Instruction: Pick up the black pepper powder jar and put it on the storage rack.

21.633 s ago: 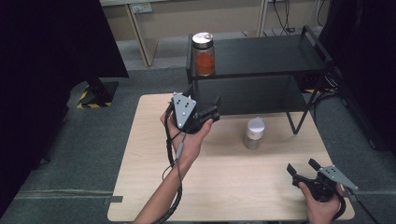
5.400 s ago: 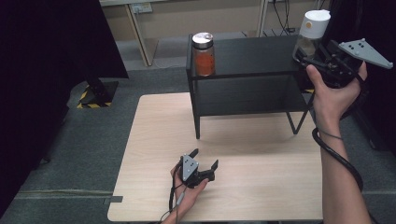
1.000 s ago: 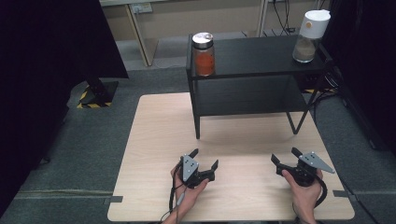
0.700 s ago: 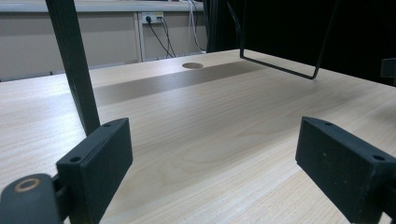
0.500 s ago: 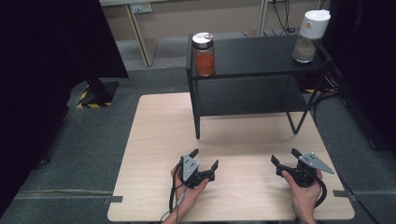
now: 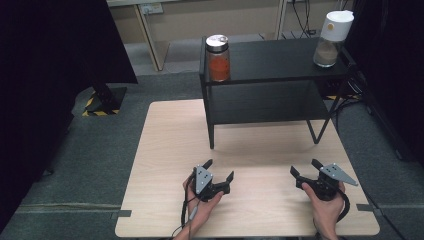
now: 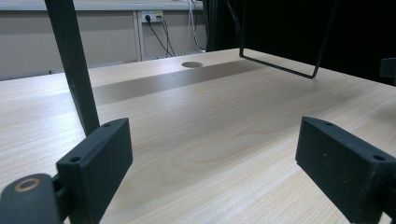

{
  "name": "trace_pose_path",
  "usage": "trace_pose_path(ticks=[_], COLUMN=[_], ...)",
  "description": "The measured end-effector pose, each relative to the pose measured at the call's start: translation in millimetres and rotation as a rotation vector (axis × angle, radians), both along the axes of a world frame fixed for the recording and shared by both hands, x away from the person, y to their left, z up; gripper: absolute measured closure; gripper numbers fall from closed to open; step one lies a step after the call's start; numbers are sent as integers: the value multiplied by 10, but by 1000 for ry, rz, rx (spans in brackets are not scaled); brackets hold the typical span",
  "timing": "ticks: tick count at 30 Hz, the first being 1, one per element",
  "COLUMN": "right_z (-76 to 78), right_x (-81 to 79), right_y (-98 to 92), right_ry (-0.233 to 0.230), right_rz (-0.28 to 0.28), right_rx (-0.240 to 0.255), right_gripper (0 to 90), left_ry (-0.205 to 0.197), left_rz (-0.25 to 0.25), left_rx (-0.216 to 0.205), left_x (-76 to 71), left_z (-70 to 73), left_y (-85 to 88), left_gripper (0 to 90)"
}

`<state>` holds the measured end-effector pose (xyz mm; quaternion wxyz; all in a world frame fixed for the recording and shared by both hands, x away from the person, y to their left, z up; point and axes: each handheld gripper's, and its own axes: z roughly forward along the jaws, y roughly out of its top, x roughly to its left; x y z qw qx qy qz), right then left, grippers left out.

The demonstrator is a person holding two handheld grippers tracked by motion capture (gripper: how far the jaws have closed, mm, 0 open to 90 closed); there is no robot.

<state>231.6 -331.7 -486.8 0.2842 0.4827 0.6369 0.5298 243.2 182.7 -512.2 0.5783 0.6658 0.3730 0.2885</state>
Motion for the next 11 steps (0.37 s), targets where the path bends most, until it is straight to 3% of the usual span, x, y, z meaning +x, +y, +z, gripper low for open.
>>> trace_pose_path(ticks=[11], right_z=[1], right_x=[3], right_y=[-5], right_ry=[0], right_rz=[4], right_rx=[0], right_gripper=[77], left_ry=[0], left_rz=[0], left_rx=[2], left_x=[0], left_z=[2], left_y=[-1], left_gripper=[105])
